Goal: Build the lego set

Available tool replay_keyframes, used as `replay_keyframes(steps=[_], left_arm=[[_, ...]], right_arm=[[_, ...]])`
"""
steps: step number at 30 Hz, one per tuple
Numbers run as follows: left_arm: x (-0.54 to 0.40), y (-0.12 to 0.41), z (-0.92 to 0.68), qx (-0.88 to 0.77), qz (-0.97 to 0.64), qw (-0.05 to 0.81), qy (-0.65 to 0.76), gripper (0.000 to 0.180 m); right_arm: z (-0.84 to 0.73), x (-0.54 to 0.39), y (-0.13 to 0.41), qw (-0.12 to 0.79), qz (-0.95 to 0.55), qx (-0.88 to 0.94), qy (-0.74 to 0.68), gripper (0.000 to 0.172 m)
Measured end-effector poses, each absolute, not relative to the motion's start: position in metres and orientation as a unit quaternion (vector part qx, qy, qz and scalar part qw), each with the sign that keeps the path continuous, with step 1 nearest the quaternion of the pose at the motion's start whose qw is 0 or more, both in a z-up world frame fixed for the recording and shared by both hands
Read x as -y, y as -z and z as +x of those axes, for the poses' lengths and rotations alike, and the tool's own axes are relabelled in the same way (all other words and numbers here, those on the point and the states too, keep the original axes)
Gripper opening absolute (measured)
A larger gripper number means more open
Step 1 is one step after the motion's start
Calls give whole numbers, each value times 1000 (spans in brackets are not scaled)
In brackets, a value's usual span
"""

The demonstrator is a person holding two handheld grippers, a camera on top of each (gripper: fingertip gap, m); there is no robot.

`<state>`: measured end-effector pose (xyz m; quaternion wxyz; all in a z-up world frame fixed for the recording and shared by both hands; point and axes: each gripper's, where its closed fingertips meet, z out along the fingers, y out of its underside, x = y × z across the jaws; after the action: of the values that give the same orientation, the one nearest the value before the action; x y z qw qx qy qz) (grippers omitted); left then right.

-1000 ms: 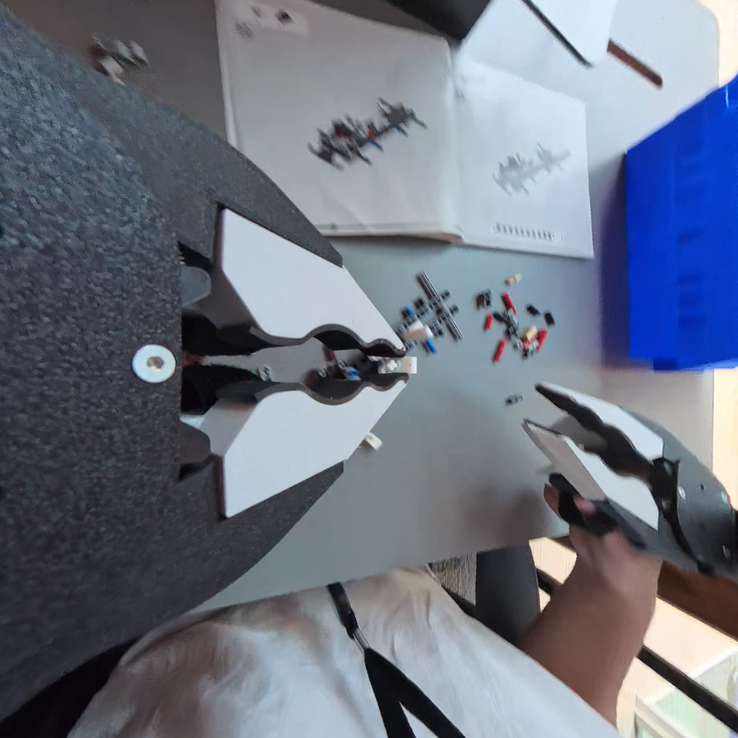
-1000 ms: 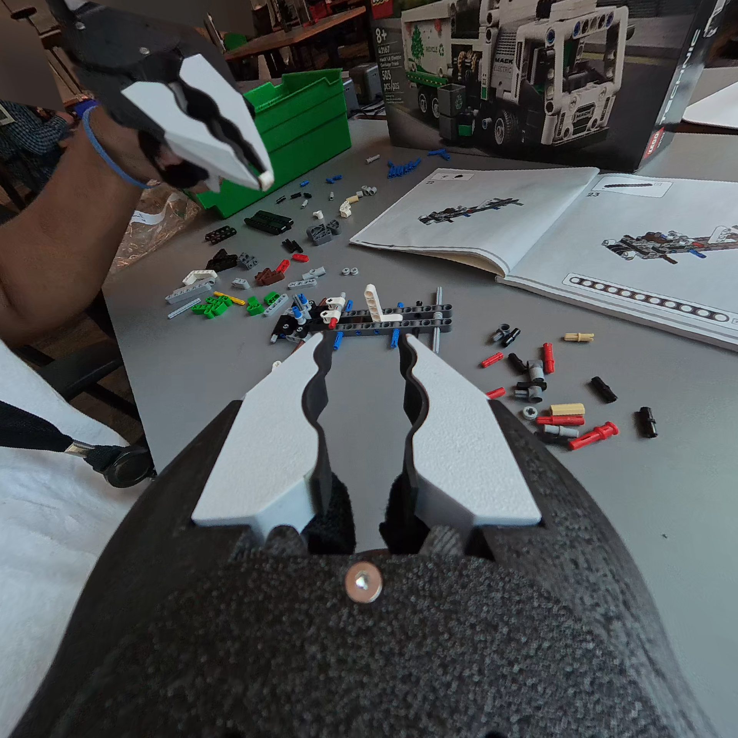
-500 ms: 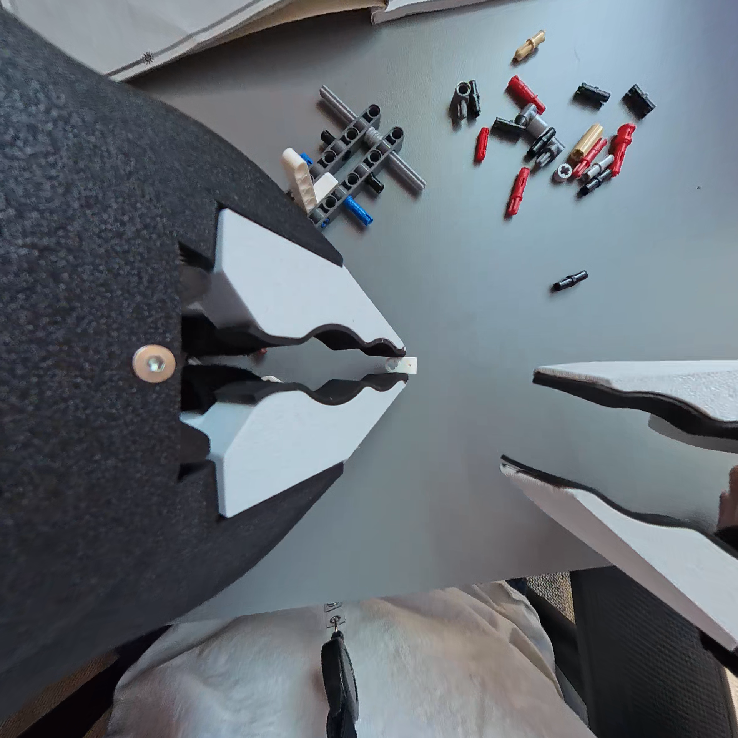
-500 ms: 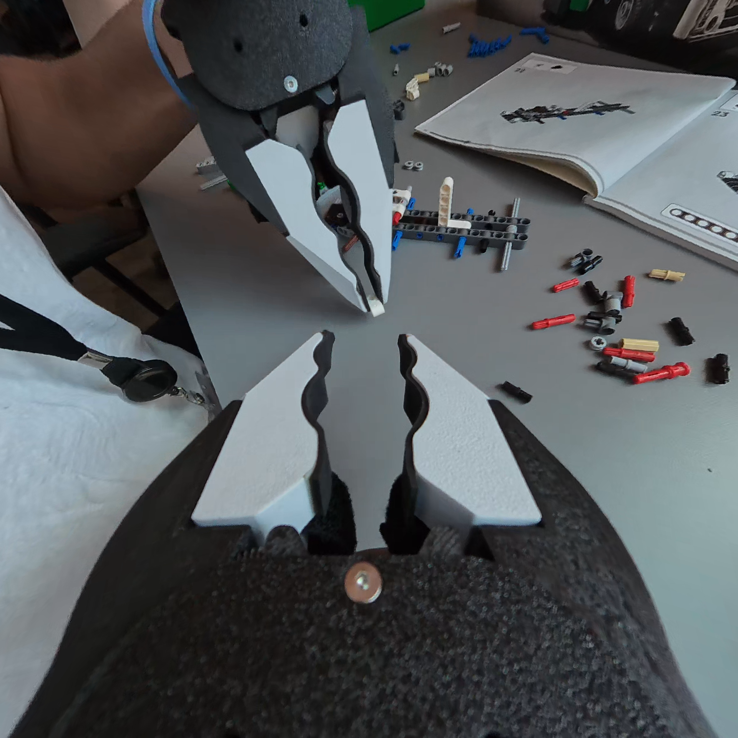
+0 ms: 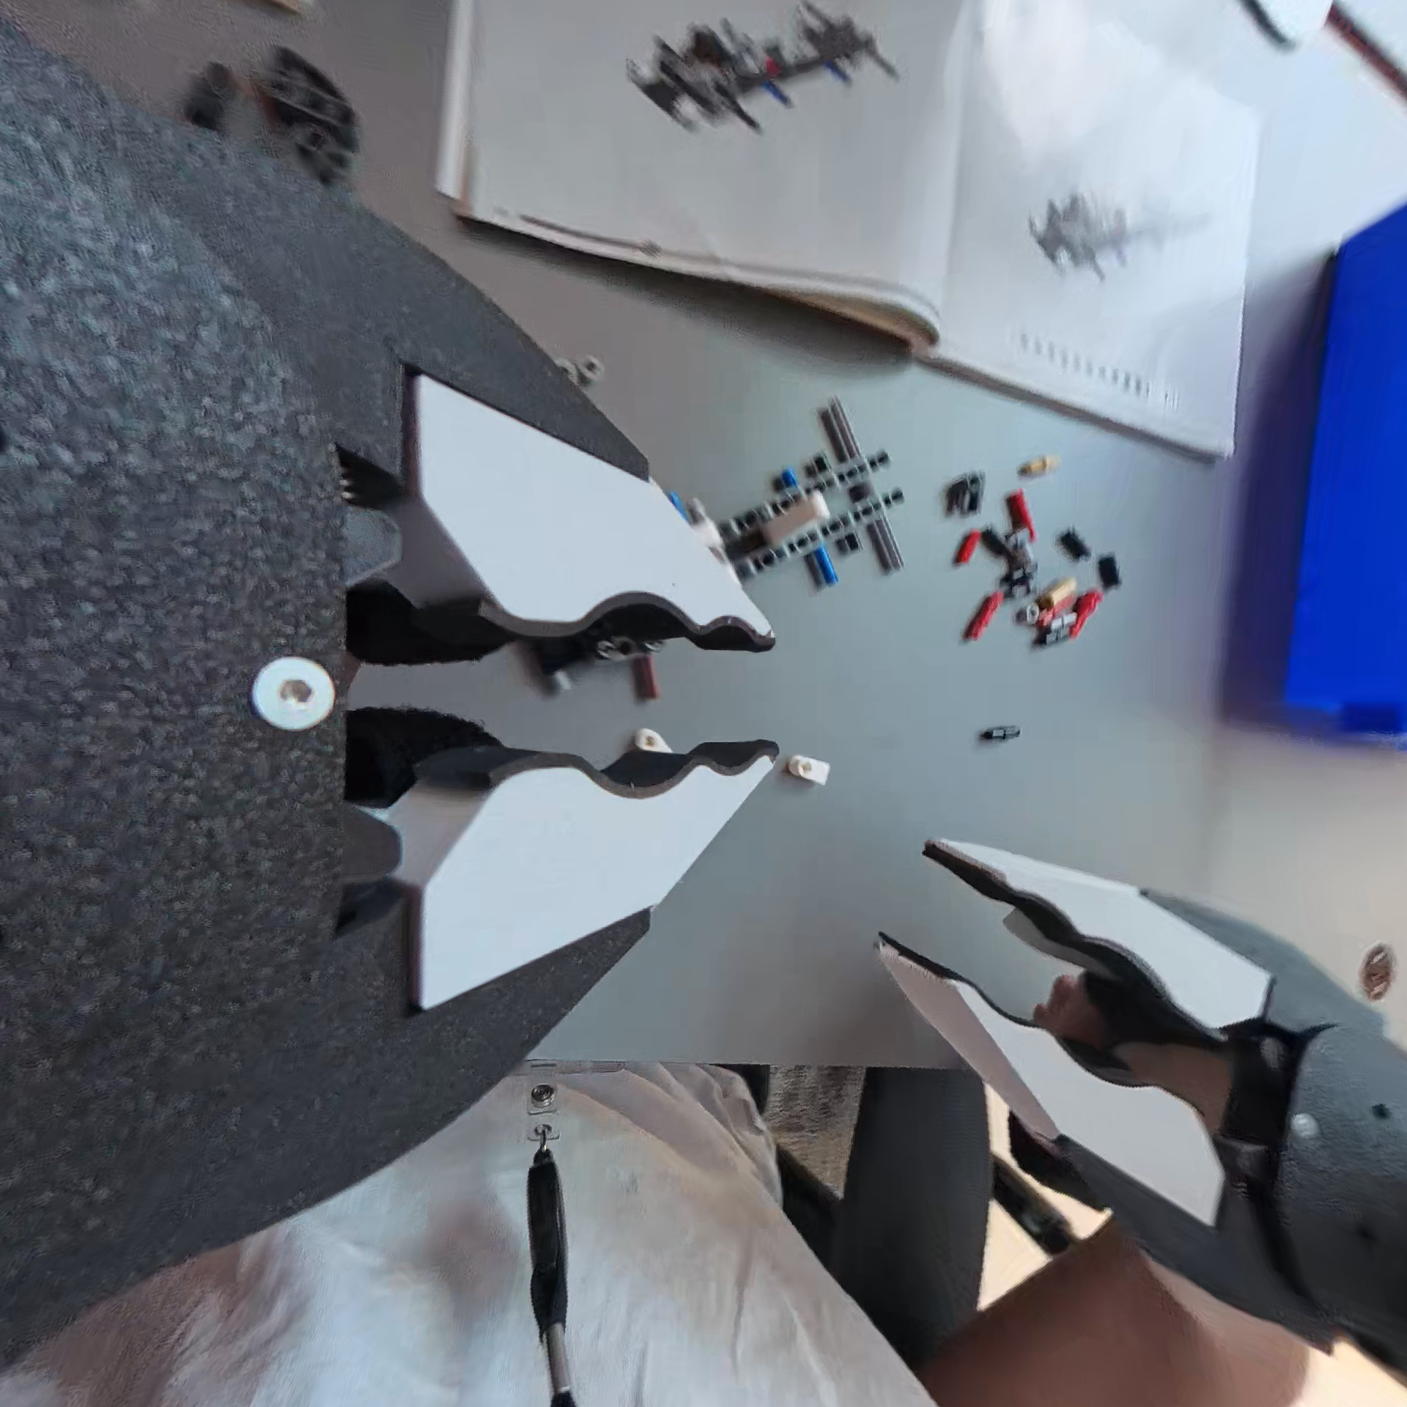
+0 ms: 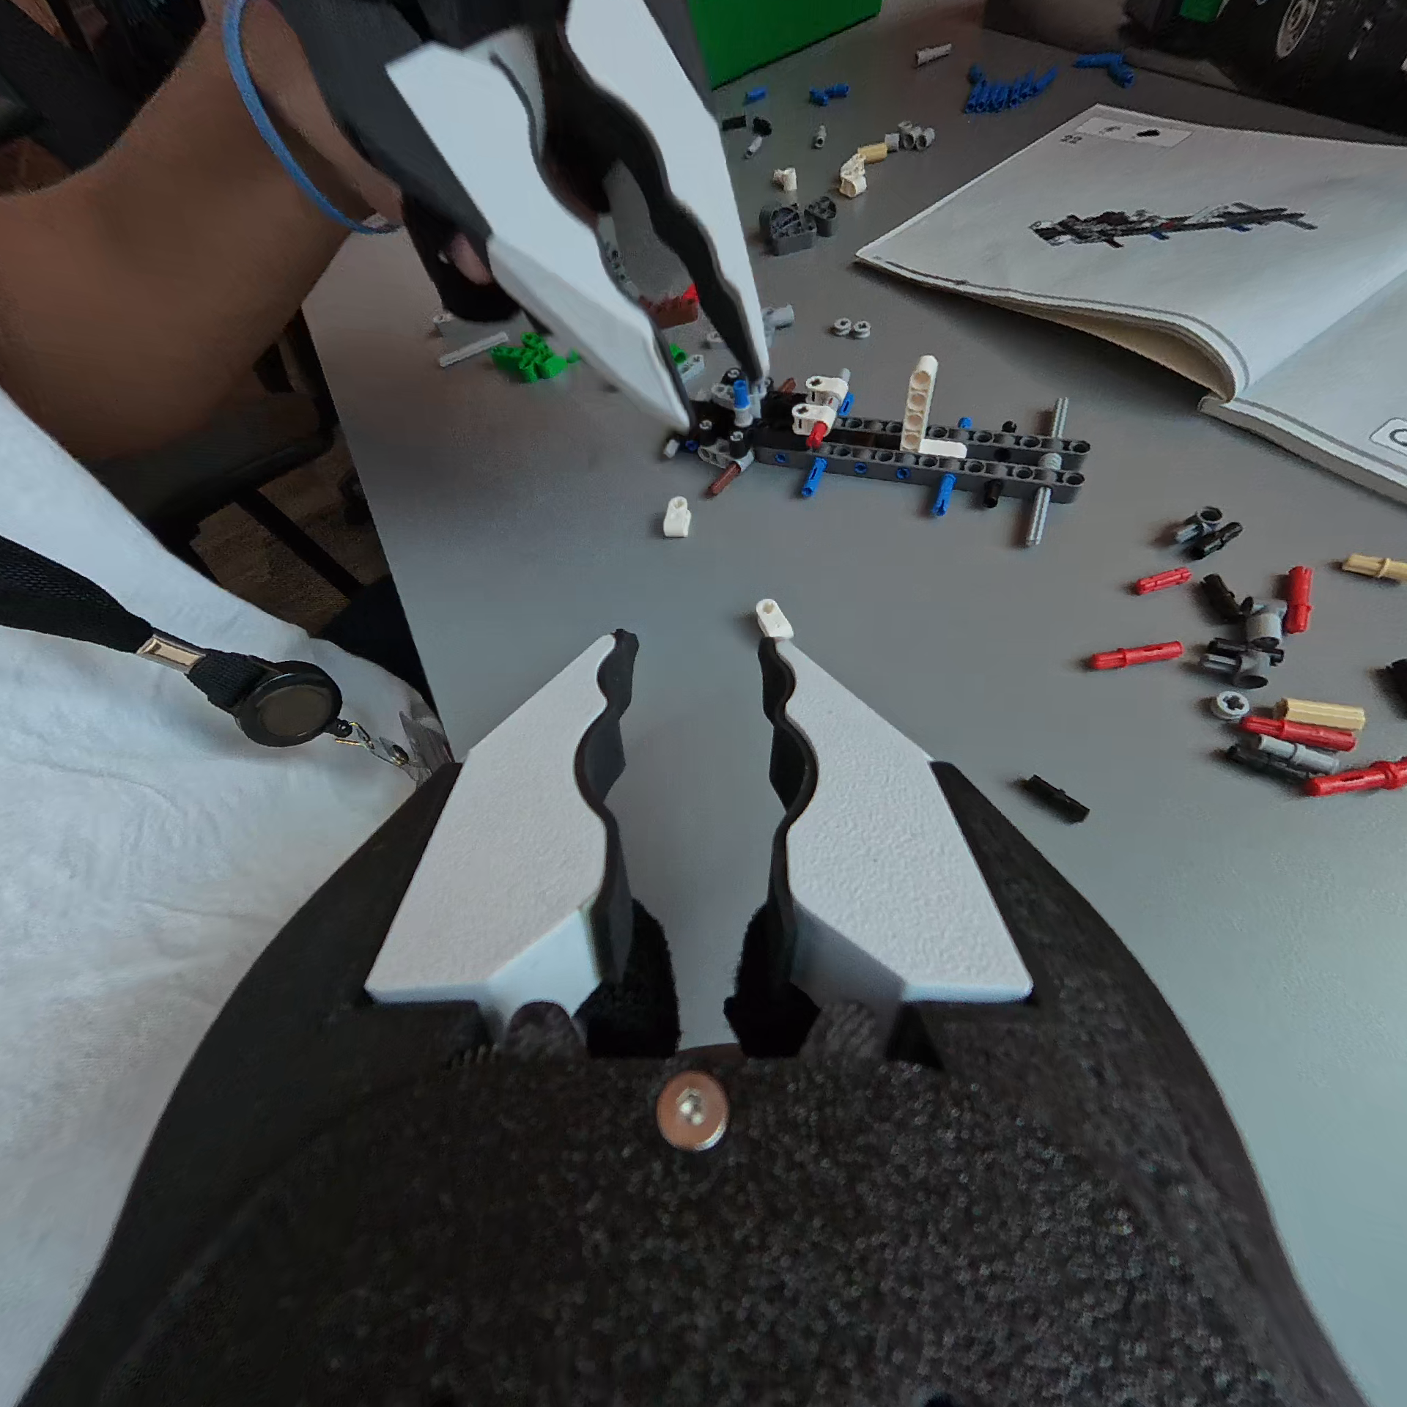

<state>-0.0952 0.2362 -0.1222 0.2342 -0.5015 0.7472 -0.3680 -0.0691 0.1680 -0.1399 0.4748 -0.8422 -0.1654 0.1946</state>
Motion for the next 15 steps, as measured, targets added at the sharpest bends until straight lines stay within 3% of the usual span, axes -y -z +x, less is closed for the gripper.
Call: replay_keyframes(steps=[1, 6, 15], left_arm=[[-253, 110, -109, -720, -525, 253, 377, 22], [-348, 116, -195, -605, -672, 336, 264, 29], [-355, 157, -207, -569, -721, 322, 227, 33]], right_arm=[[-71, -169, 138, 478, -840, 166, -197, 33], [-78, -177, 133, 491, -831, 156, -208, 33], [-91, -189, 124, 502, -821, 163, -216, 33]])
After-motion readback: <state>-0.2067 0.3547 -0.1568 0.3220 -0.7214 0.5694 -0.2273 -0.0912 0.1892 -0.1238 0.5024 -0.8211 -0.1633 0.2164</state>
